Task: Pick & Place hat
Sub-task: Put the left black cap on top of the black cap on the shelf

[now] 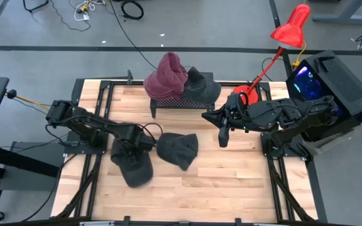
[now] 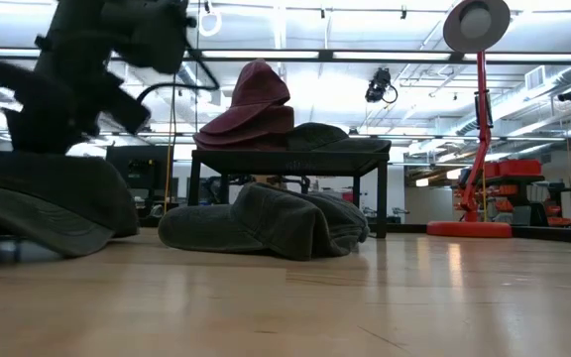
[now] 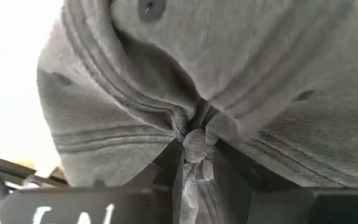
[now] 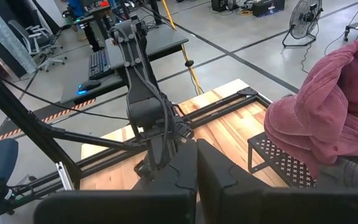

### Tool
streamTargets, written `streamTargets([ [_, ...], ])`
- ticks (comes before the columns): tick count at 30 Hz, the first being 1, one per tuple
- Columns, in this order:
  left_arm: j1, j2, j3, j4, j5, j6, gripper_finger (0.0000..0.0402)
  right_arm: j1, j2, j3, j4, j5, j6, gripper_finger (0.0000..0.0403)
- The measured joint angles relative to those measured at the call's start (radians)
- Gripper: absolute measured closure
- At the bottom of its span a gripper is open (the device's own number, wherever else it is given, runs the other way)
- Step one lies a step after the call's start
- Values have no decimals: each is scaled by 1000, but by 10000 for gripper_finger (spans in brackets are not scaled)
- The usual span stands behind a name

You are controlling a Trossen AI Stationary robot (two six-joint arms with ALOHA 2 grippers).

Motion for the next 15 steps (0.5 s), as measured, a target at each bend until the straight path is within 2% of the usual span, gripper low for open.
streamTargets([
  [15, 0, -1, 225, -246, -12, 21, 323, 0, 0, 0, 6, -34, -23, 396],
])
